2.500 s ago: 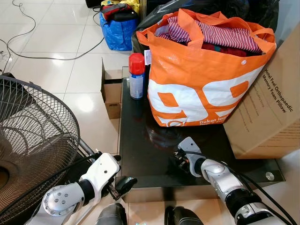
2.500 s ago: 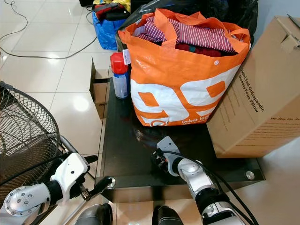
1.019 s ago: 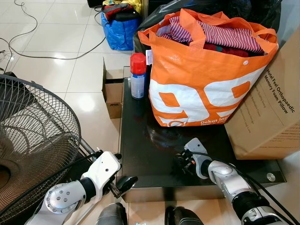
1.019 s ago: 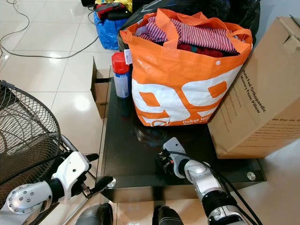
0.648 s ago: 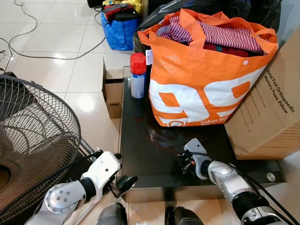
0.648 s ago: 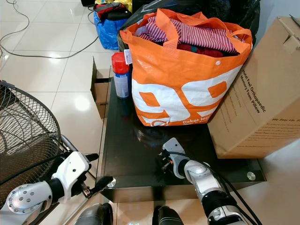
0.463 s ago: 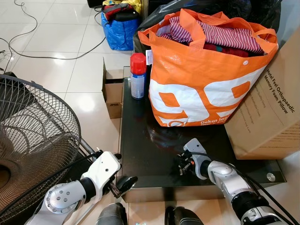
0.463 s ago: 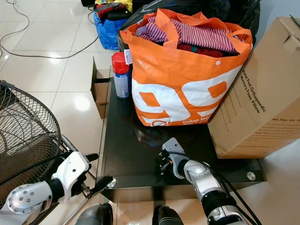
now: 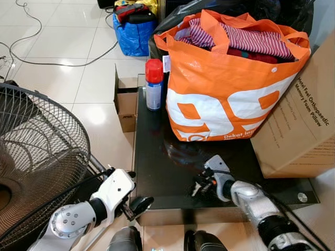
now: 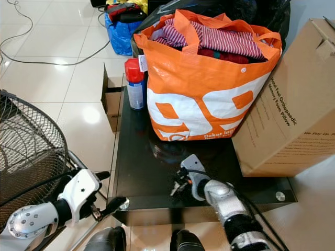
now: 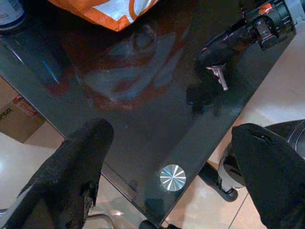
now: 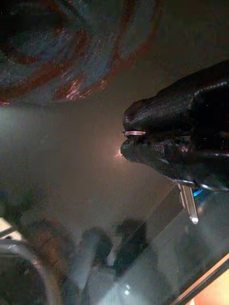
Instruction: Hang keys on a hook
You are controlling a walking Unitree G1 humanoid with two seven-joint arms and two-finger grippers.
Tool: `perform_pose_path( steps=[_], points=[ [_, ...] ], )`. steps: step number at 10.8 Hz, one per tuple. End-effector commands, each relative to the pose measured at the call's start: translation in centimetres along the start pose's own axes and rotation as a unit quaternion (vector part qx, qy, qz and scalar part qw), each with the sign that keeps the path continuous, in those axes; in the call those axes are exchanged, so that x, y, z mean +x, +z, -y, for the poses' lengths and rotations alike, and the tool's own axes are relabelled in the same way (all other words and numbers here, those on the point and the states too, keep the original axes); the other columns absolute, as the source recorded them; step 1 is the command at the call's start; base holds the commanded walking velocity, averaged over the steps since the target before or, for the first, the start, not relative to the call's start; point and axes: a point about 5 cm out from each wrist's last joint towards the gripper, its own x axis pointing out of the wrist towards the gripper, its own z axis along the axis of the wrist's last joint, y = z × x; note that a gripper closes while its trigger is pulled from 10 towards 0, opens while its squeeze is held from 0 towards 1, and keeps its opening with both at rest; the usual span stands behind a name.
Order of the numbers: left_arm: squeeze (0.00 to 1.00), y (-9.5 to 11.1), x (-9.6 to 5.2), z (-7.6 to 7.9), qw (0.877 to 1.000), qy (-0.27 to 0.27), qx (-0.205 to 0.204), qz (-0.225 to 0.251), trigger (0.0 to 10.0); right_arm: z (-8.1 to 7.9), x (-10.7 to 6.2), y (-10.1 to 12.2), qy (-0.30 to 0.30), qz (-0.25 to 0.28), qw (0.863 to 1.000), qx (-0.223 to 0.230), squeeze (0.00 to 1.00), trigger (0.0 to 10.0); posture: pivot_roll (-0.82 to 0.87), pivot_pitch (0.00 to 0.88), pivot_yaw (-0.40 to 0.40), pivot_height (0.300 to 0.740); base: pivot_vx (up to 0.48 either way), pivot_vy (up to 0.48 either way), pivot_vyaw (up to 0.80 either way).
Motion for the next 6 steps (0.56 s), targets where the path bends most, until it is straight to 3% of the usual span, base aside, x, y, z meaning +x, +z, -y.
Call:
perform_pose_path(
  steps=[1,2,3,4,6],
  points=[
    [0.73,-0.16,0.04,0.28,1.0,-0.005,0.003,-0.004,10.0,0.01,-0.2,-0.43,-0.002,-0.004,1.0,0.009,0.0,0.0,0.05,0.159,-0.04,0.74,0.0,0.0,0.0],
    [0.73,-0.15,0.05,0.28,1.0,-0.005,0.003,-0.004,10.0,-0.18,-0.09,-0.51,-0.003,-0.006,1.0,0.003,0.0,4.2,0.05,0.159,-0.041,0.74,0.0,0.0,0.0],
    [0.73,-0.14,0.03,0.26,1.0,-0.004,0.004,-0.004,10.0,-0.53,0.09,-0.62,0.0,-0.005,1.0,0.007,0.0,10.0,0.06,0.159,-0.042,0.74,0.0,0.0,0.0],
    [0.73,-0.13,0.03,0.26,1.0,-0.004,0.004,-0.004,10.0,-0.6,0.07,-0.61,0.001,-0.005,1.0,0.011,1.0,10.0,0.06,0.158,-0.043,0.74,0.0,0.0,0.0],
    [0.73,-0.08,0.08,0.26,1.0,-0.003,0.004,-0.003,10.0,-0.37,-0.07,-0.61,-0.007,-0.005,1.0,0.006,1.0,10.0,0.06,0.157,-0.043,0.74,0.0,0.0,0.0]
  ],
)
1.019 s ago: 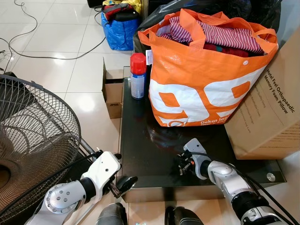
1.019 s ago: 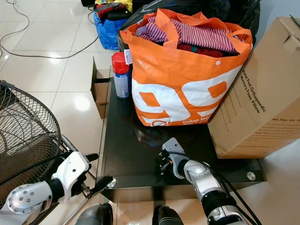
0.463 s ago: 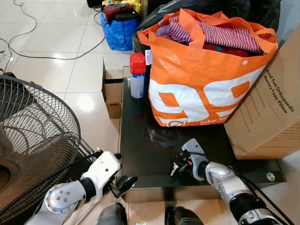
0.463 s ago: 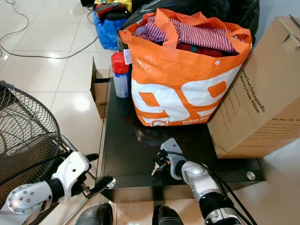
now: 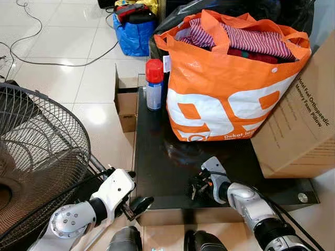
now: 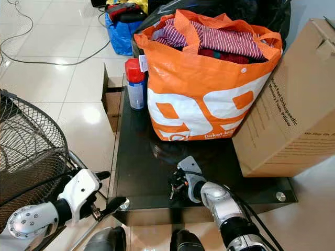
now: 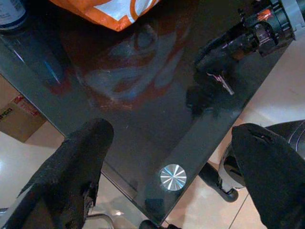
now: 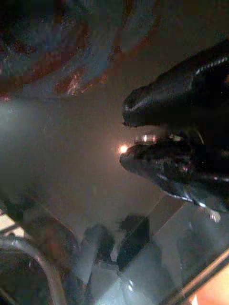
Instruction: Hang keys on a hook
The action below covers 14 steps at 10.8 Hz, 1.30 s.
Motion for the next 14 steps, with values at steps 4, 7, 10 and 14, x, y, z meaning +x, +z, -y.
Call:
perform_pose_path(
  steps=[4,7,10,14],
  points=[
    [0.73,-0.1,0.2,0.2,1.0,-0.006,0.007,-0.002,10.0,0.6,-1.1,-0.2,0.014,-0.006,1.0,-0.011,0.0,10.0,0.05,0.145,-0.039,0.74,0.0,0.0,0.0],
    [0.73,0.0,0.3,0.2,1.0,-0.007,0.009,-0.002,10.0,0.9,-1.7,-0.2,0.019,-0.001,1.0,-0.016,0.0,10.0,0.05,0.145,-0.04,0.74,0.0,0.0,0.0],
    [0.73,0.0,0.3,0.3,1.0,-0.008,0.009,-0.003,10.0,1.5,-2.4,-0.4,0.008,-0.005,1.0,-0.015,0.0,10.0,0.05,0.149,-0.041,0.74,0.0,0.0,0.0],
    [0.73,-0.1,0.3,0.2,1.0,-0.007,0.01,-0.004,10.0,1.3,-2.2,-1.2,0.005,-0.021,1.0,-0.013,0.0,10.0,0.05,0.152,-0.043,0.74,0.0,0.0,0.0]
  ],
)
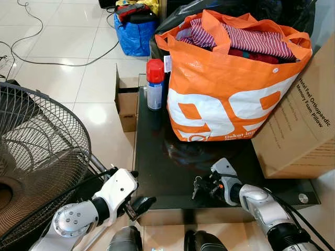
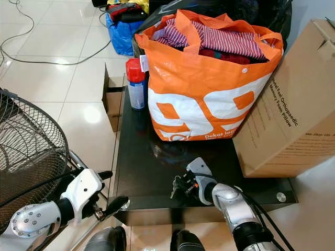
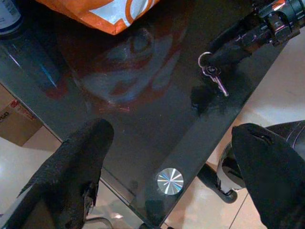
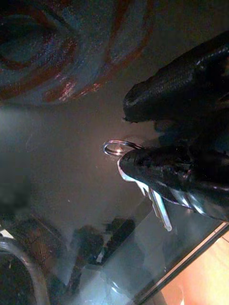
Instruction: Hang keys on a hook
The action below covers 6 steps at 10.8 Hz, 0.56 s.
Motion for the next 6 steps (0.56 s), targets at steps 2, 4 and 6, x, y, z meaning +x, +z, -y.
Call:
perform_pose_path(
  steps=[2,4,6],
  points=[
    [0.73,-0.3,0.0,-0.07,1.0,0.001,0.005,-0.007,10.0,-0.07,0.12,-0.45,-0.003,-0.009,1.0,0.006,0.0,9.3,0.05,0.152,-0.042,0.74,0.0,0.0,0.0],
    [0.73,-0.3,0.01,-0.09,1.0,0.001,0.006,-0.008,10.0,-0.34,0.36,-0.45,0.003,-0.008,1.0,0.007,0.0,5.9,0.05,0.153,-0.043,0.74,0.0,0.0,0.0],
    [0.73,-0.31,0.01,-0.15,1.0,0.002,0.006,-0.008,10.0,-0.49,0.53,-0.51,0.004,-0.01,1.0,0.008,0.0,4.9,0.06,0.153,-0.043,0.74,0.0,0.0,0.0]
  ],
)
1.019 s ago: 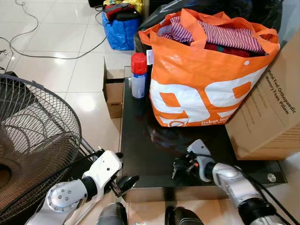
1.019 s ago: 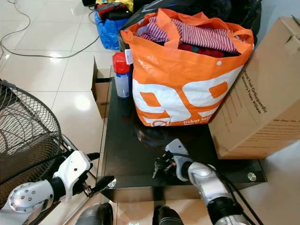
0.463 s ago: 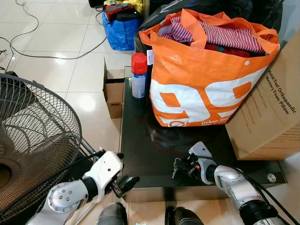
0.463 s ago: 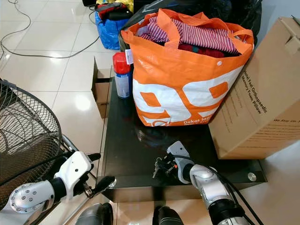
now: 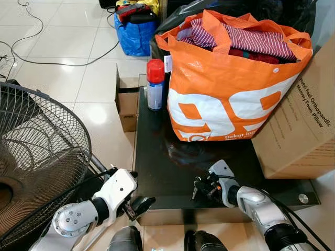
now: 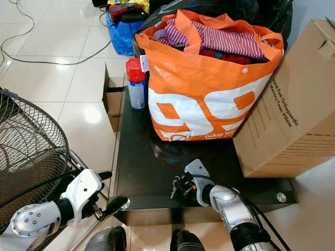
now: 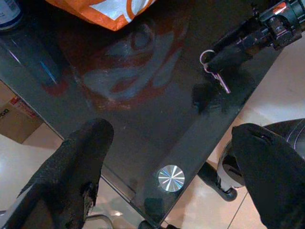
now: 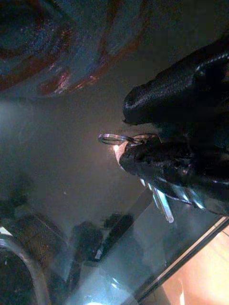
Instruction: Hang keys on a hook
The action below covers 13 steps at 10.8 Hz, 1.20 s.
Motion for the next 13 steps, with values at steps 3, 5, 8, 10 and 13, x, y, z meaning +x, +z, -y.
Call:
perform_pose_path(
  steps=[3,5,8,10,13],
  points=[
    [0.73,-0.1,0.0,-0.1,1.0,0.002,0.008,-0.002,10.0,0.1,0.1,-0.1,-0.004,-0.003,1.0,-0.003,0.0,4.8,0.06,0.154,-0.044,0.74,0.0,0.0,0.0],
    [0.73,-0.1,0.0,0.0,1.0,0.001,0.008,-0.003,10.0,0.0,0.2,-0.1,-0.004,-0.003,1.0,-0.002,0.0,4.4,0.06,0.156,-0.046,0.74,0.0,0.0,0.0],
    [0.73,-0.1,0.0,0.0,1.0,0.002,0.007,-0.002,10.0,0.0,0.2,0.0,-0.006,0.001,1.0,0.001,0.0,3.5,0.06,0.155,-0.05,0.74,0.0,0.0,0.0],
    [0.73,-0.3,0.0,0.0,1.0,0.009,0.005,0.0,10.0,1.0,-1.1,1.1,-0.036,0.061,0.995,0.068,0.0,2.4,0.05,0.128,-0.066,0.74,0.0,0.0,0.0],
    [0.71,0.2,0.8,-0.7,0.999,0.036,0.005,0.025,10.0,1.0,-3.9,2.3,-0.06,0.136,0.98,0.136,0.0,0.0,0.03,0.038,-0.079,0.74,0.0,0.0,0.0]
  ],
)
